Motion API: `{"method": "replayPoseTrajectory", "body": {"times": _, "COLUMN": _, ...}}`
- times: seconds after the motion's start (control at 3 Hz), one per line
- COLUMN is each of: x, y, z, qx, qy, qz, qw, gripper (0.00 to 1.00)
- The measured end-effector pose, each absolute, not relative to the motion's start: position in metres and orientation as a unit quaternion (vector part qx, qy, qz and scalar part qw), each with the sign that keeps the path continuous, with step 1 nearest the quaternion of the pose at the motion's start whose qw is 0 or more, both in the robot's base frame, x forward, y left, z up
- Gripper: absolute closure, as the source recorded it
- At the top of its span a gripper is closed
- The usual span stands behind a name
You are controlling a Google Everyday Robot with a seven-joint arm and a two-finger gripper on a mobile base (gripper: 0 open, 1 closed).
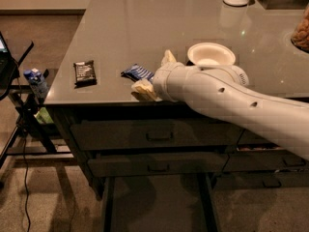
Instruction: Pick rxbar blueberry from bottom drawer and place on counter
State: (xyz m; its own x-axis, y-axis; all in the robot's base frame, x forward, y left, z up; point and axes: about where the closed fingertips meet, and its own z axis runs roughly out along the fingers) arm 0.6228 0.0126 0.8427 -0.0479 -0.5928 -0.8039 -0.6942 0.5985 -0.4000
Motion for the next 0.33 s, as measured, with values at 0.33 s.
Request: {"method": "replayPoseTrajectory", "body": {"times": 0.33, "x": 0.6228, "y": 0.0126, "z": 0.8427, "qx": -0.445, "qy": 0.722, "qz": 0.048, "qw": 0.527, "gripper": 0.00}}
